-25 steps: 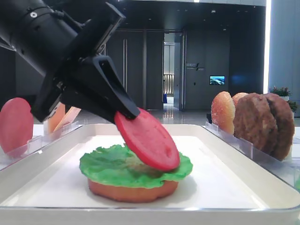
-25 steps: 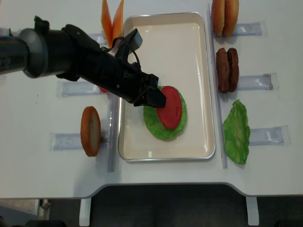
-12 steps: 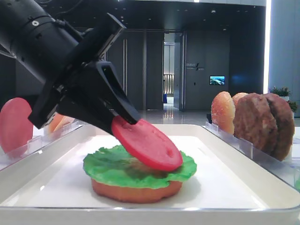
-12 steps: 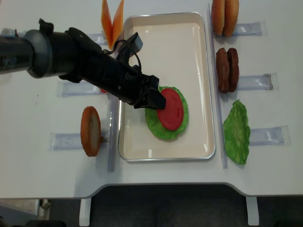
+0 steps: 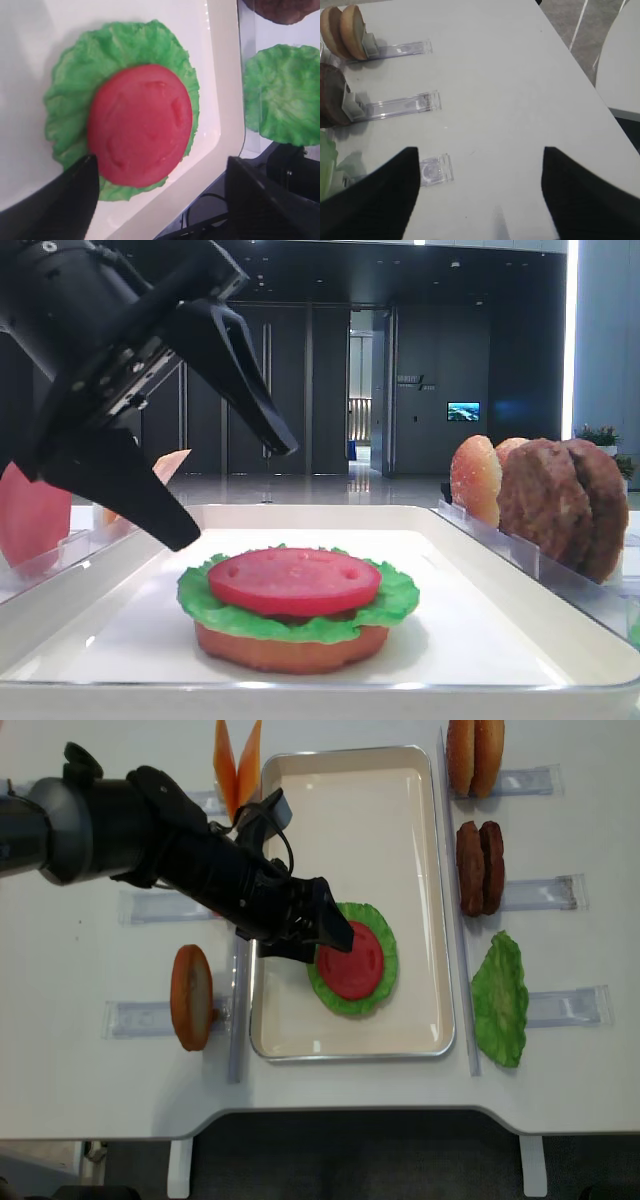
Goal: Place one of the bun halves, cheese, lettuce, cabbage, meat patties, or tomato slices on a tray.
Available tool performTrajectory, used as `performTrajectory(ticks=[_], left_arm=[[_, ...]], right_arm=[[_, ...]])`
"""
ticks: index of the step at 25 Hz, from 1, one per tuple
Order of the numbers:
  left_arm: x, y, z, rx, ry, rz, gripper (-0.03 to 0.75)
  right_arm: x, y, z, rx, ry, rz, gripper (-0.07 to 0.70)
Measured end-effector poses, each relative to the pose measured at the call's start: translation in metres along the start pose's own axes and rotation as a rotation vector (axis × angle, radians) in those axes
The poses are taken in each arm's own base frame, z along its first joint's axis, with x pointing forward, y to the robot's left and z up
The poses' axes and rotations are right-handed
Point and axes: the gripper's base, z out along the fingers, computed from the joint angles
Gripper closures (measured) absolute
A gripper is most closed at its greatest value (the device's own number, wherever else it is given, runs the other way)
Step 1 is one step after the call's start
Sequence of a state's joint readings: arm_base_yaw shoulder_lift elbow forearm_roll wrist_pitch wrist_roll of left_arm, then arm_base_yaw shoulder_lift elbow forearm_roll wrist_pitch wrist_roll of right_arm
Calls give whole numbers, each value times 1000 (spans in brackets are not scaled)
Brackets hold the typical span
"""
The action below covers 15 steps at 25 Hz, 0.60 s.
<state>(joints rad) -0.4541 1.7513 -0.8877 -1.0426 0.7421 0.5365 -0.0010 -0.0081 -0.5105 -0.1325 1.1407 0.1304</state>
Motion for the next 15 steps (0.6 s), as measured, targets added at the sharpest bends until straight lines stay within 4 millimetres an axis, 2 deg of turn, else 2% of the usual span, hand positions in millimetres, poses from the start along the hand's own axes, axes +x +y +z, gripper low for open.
performTrajectory(ticks=[6,15], left_arm=[[4,-4,-17,-89,-1,22,115],[-9,-15,-61,-338,-16,166,165]], right_arm=[[0,0,0,0,0,0,143],[0,0,0,0,0,0,143]])
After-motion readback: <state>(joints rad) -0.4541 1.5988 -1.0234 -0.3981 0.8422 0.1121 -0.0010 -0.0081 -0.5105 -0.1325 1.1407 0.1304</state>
